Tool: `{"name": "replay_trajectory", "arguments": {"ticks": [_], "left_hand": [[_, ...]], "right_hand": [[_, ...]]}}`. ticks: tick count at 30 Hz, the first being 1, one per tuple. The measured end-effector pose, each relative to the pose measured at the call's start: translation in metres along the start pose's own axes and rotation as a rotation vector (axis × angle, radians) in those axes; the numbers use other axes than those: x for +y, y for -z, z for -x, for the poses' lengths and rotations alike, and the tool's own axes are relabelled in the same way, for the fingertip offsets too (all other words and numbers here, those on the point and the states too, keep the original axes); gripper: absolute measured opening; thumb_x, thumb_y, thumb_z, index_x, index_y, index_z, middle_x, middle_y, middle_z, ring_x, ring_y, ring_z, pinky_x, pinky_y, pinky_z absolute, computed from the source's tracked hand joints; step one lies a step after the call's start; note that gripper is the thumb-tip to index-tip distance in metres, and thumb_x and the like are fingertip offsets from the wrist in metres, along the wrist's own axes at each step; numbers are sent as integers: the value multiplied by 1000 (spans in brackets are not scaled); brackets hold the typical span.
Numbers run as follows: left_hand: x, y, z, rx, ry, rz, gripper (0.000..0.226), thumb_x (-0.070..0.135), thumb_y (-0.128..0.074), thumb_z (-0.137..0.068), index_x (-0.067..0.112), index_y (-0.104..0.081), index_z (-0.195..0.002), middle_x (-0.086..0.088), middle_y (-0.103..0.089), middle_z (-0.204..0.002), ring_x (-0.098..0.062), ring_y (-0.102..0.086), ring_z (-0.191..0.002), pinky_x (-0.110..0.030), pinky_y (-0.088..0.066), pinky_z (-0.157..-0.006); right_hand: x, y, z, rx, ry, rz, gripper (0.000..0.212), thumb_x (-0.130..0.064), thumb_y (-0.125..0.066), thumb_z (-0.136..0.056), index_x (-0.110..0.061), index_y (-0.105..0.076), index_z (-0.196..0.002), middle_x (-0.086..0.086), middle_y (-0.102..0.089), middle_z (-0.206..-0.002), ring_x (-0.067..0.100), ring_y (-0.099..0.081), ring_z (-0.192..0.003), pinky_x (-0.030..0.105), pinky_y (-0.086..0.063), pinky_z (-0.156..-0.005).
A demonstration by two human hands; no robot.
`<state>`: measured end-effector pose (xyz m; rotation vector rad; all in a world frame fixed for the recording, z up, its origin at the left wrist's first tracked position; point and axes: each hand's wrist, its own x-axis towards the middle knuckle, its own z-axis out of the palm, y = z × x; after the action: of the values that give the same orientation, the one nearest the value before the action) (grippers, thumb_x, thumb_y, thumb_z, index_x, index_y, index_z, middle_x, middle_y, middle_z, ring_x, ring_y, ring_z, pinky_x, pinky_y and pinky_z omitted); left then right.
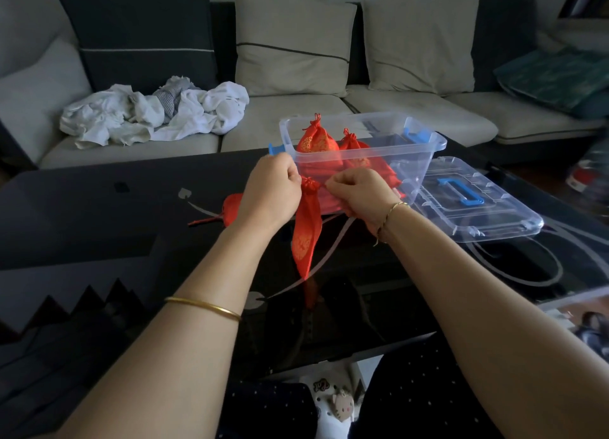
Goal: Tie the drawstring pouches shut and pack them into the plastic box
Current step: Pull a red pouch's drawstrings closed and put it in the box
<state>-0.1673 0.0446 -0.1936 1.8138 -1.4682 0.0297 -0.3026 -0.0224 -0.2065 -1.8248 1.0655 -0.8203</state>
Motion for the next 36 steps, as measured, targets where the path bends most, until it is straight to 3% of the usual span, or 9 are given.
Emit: {"name": "replay_trajectory", "arguments": {"ticks": [4,7,11,16,19,24,28,31,36], "left_hand": [[1,0,-5,-76,223,225,13,11,-48,-91,3,-55,-82,-13,-62,-86,-25,-60,-78,-38,-54,-72],[5,0,-7,-98,329,391,15,11,-49,-90,6,-55,-77,-7,-59,-74,-19,-59,-70,-42,-54,-79],[9,0,-12,-86,439,625,19,11,-54,-90,11,-56,-71,-2,-57,-67,-14,-56,-60,-36,-53,-73],[11,5,-26,-47,432,729,19,14,-55,-91,15,-58,-72,1,-59,-66,-9,-57,-57,-21,-47,-50],[-2,7,-43,58,422,620,17,17,-50,-93,14,-62,-81,3,-59,-69,-10,-58,-62,-21,-45,-49],[-56,-11,-52,87,603,153,27,21,-47,-94,5,-65,-107,-21,-63,-112,-37,-59,-103,-43,-51,-85],[-78,-31,-38,-127,679,-211,40,28,-50,-94,9,-50,-129,-19,-45,-134,-39,-41,-122,-48,-41,-96],[-87,-39,-23,-220,702,-343,42,30,-48,-96,18,-42,-136,-20,-35,-138,-39,-31,-127,-48,-35,-99],[-97,-40,-14,-216,664,-378,37,24,-54,-93,24,-46,-130,-19,-38,-134,-38,-35,-123,-49,-38,-100]], "right_hand": [[2,-1,13,-238,-107,-121,62,-52,-65,-77,-27,-41,-129,-12,-57,-110,7,-61,-96,29,-55,-72],[8,-10,18,-154,-50,78,90,-36,-77,-71,-19,-24,-141,-7,-49,-116,9,-53,-104,27,-52,-80],[12,-8,15,57,55,180,39,-16,-67,-82,-10,-48,-117,6,-60,-108,20,-61,-95,35,-55,-78],[-3,10,11,227,159,166,12,-5,-62,-84,-11,-60,-94,5,-65,-85,13,-62,-66,14,-49,-51],[-21,37,-10,276,173,149,11,-1,-61,-82,-8,-64,-89,3,-65,-75,15,-61,-60,25,-54,-61],[-40,81,-89,298,43,118,26,8,-49,-79,1,-67,-96,9,-58,-66,22,-59,-58,41,-56,-68],[-30,90,-140,137,-115,345,33,6,-53,-83,-1,-62,-114,1,-51,-66,1,-49,-28,17,-45,-37],[-13,88,-151,25,-171,564,35,-1,-57,-84,-5,-61,-119,-2,-48,-69,11,-53,-47,9,-34,-27],[-5,86,-156,19,-160,700,35,-1,-58,-83,0,-60,-119,14,-59,-97,20,-52,-84,29,-48,-73]]}}
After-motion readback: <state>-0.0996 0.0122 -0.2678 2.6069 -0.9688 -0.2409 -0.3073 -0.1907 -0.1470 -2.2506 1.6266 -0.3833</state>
